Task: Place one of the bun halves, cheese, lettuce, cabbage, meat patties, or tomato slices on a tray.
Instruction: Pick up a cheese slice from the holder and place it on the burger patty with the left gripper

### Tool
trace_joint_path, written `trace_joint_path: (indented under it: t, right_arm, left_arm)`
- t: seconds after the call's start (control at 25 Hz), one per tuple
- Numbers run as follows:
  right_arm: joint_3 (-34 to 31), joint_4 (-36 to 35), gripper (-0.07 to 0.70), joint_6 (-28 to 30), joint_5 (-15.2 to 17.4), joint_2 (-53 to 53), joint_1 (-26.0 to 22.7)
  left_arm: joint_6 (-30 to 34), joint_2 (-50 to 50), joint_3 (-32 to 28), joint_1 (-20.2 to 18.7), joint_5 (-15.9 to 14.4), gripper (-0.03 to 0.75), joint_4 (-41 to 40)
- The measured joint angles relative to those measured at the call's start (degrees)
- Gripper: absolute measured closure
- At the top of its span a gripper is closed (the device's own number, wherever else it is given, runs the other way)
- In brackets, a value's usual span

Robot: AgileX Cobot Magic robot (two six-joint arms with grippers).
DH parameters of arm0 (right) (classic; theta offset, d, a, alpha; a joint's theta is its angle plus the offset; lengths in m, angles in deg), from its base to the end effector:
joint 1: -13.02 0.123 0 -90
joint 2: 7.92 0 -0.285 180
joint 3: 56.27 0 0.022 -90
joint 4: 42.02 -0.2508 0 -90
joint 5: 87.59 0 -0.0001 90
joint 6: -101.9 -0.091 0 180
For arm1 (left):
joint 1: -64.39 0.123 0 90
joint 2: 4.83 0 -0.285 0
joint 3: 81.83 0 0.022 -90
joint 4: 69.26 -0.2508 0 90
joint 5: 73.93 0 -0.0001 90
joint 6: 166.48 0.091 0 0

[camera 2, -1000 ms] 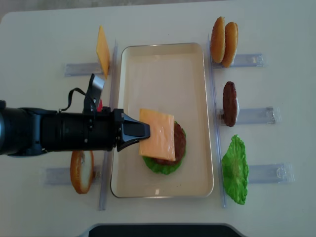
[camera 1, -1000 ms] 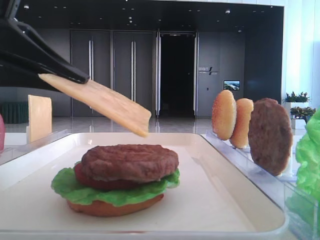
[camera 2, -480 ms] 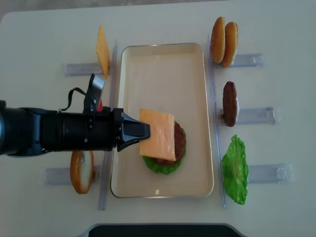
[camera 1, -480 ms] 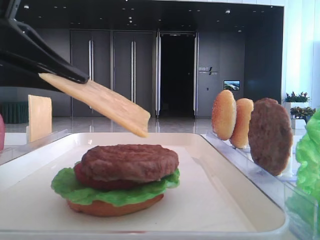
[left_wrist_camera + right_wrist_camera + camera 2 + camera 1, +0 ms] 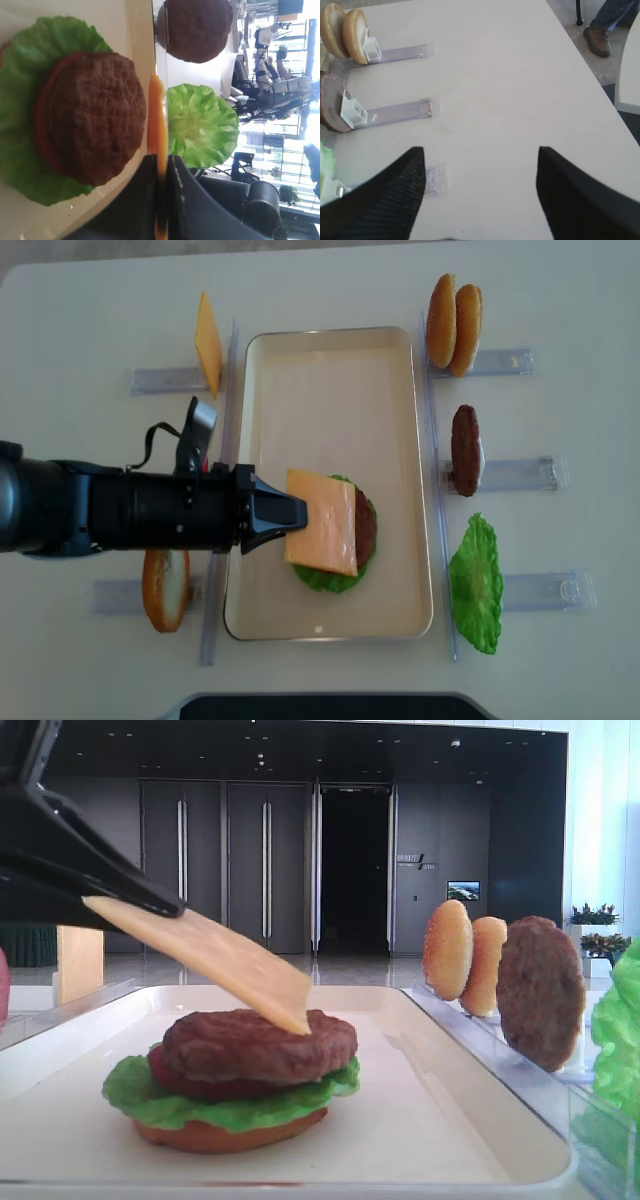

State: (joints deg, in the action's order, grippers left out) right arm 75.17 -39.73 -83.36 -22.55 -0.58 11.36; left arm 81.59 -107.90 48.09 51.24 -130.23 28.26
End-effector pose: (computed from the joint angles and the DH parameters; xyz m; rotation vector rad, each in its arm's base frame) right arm -0.0094 -0.0030 0.2714 0.1312 2.1060 -0.0107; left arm 0.2059 -0.1252 0.1463 -0.0360 2.5407 -1.5541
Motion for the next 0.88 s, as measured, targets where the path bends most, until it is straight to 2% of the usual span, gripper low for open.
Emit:
trace_joint_path:
  t: [0.16,0.88]
  right_arm:
    - [0.00,0.00,0.150,0.00,0.00,0.00,0.00]
    - [0.00,0.00,0.150,0.00,0.00,0.00,0.00]
  left_arm:
    - [0.00,-1.53,0.00,-1.13,0.00,0.693,0.00]
    - [2.13,-1.53,0.00,-1.17,-0.88,0.693,0.11]
